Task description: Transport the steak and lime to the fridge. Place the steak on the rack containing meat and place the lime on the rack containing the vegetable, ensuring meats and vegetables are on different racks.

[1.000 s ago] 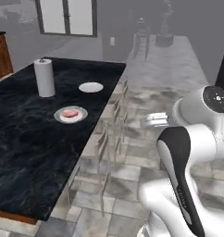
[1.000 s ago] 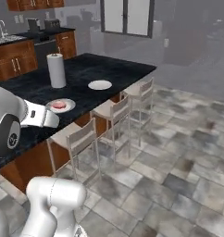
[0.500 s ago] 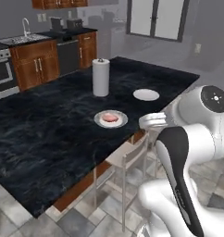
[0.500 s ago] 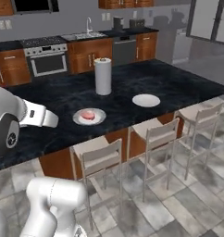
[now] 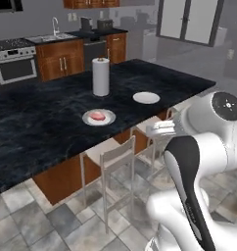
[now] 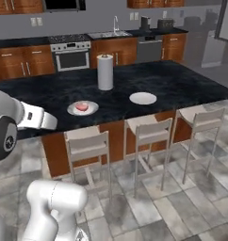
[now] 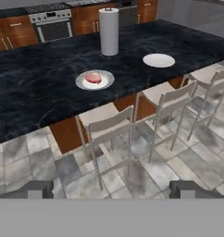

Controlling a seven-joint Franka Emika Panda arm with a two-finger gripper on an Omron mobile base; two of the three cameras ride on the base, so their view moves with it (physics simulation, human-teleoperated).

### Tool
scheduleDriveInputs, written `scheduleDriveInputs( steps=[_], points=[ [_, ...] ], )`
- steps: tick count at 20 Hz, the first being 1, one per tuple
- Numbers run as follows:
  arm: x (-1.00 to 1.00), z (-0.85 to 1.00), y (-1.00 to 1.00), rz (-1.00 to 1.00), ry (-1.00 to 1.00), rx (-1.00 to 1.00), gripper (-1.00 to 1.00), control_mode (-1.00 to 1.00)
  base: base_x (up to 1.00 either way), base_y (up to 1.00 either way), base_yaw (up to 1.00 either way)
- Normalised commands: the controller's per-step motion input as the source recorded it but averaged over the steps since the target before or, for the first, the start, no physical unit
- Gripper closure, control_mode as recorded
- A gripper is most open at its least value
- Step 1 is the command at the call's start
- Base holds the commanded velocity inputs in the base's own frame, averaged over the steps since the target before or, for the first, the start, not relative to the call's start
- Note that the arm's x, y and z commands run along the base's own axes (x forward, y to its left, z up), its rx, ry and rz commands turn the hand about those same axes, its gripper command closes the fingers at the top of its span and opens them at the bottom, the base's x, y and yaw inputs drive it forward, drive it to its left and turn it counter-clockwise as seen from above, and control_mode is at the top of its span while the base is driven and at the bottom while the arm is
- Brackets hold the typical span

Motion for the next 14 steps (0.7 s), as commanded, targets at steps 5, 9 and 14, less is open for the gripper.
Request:
scheduleDriveInputs(
  steps=[5,9,14],
  points=[
    [0.00,0.00,0.00,0.00,0.00,0.00,-1.00,1.00,0.45,-0.46,0.31],
    [0.00,0.00,0.00,0.00,0.00,0.00,-1.00,1.00,1.00,-0.57,0.31],
    [0.00,0.00,0.00,0.00,0.00,0.00,-1.00,1.00,0.96,-0.47,0.28]
  ],
)
